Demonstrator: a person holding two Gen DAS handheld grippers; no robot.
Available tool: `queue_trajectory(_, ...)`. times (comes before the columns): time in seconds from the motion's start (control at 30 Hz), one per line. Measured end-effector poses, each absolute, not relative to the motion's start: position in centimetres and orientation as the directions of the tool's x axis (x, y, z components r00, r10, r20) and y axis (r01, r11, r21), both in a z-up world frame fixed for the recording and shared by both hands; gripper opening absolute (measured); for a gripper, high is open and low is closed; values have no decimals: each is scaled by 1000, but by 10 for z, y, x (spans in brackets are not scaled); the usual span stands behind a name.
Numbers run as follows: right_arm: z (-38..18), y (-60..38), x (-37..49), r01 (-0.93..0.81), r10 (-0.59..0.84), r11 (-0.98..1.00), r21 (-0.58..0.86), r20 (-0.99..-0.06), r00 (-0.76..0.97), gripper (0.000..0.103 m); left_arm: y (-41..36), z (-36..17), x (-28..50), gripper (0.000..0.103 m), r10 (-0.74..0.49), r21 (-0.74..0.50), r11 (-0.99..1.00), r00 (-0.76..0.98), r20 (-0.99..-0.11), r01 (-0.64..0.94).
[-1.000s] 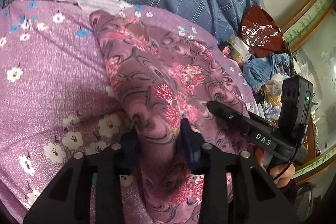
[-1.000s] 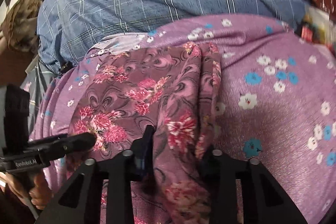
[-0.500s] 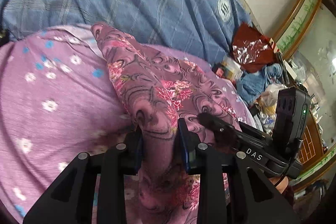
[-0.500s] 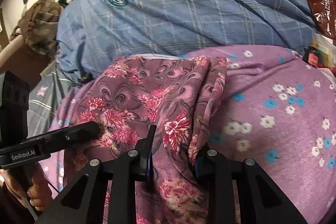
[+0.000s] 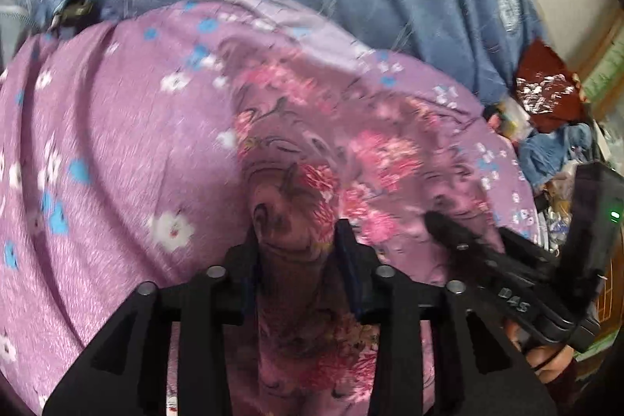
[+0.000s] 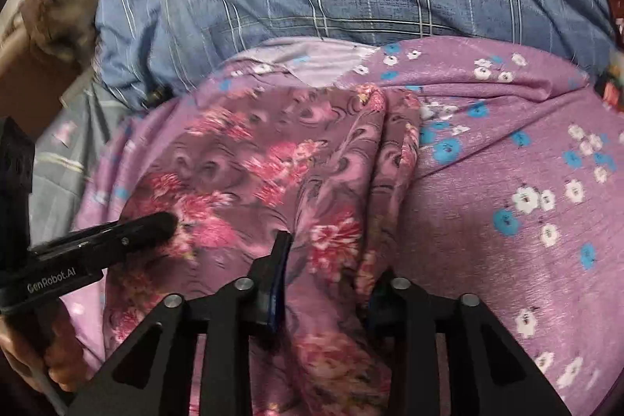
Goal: Fold small clothes
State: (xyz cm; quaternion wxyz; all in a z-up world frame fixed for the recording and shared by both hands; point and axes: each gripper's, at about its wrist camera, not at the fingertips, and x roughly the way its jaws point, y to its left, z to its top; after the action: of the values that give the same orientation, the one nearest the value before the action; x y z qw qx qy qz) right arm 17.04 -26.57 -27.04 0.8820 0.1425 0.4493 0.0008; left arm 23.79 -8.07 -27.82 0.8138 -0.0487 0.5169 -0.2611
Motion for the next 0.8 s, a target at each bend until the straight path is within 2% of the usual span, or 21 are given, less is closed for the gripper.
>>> queue_trajectory(0.07,-262,-267,164,149,101,960,236,-793,601,49,-76,-270,233,39,-466,-337,868,364,-806,365)
queue_trajectory(0.1,-256,-267,159,163,74,962,218,-788,612,49,-73,-261,227,40,-445,-307,881,409,-797,361)
queue_trajectory(0.17,-240,-262,148,178,8,971,159,-768,640,50,-69,-239,211,50,-398,-242,906,501,-769,348)
queue_trajectory(0.3,-205,-248,120,188,-104,981,41,-708,698,53,-70,-201,178,62,-372,-157,913,613,-697,376)
queue_trajectory(0.37,-188,-241,105,187,-137,982,0,-681,719,58,-71,-181,152,78,-335,-80,923,684,-647,376)
queue_trajectory(0.43,-173,-235,90,187,-152,982,-18,-663,733,59,-71,-164,130,82,-321,-30,924,731,-602,381)
queue_trajectory(0.8,-104,-211,20,202,-203,977,-66,-574,793,61,-52,-94,46,87,-291,61,933,842,-455,355)
